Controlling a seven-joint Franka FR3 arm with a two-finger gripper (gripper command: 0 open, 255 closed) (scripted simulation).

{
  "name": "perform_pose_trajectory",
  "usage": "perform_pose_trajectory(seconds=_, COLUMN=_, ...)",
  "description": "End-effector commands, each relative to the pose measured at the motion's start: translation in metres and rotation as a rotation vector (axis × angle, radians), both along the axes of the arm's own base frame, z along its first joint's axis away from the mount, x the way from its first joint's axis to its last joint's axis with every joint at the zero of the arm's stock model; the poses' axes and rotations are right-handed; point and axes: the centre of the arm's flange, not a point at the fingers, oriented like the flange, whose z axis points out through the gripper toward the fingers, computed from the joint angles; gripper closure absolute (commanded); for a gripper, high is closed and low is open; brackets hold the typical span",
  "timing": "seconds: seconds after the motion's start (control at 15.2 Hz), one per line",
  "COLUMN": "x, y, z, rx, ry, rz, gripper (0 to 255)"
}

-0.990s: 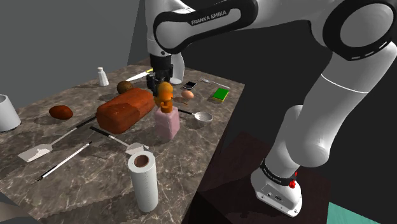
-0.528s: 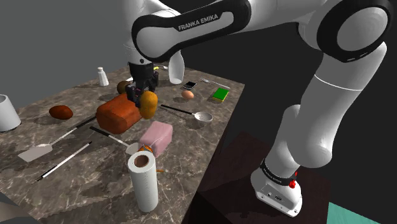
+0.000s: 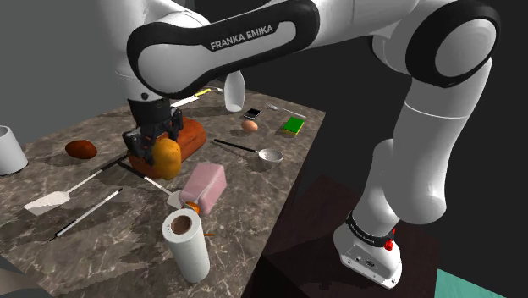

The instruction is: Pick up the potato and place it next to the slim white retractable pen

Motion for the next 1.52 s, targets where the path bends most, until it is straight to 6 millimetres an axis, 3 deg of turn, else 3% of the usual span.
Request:
perform_pose_trajectory(seconds=0.0, x=-0.005, y=0.026, z=0.000, rx=0.000, ry=0.000, rz=-0.002, gripper=255)
perform_pose_trajectory(seconds=0.92, x=-0.039, y=0.207, z=0.001, rx=0.000, ry=0.000, rz=-0.002, gripper=255)
perform_pose_trajectory(seconds=1.45, x=-0.039, y=0.207, z=-0.041, rx=0.000, ry=0.000, rz=-0.002, gripper=255)
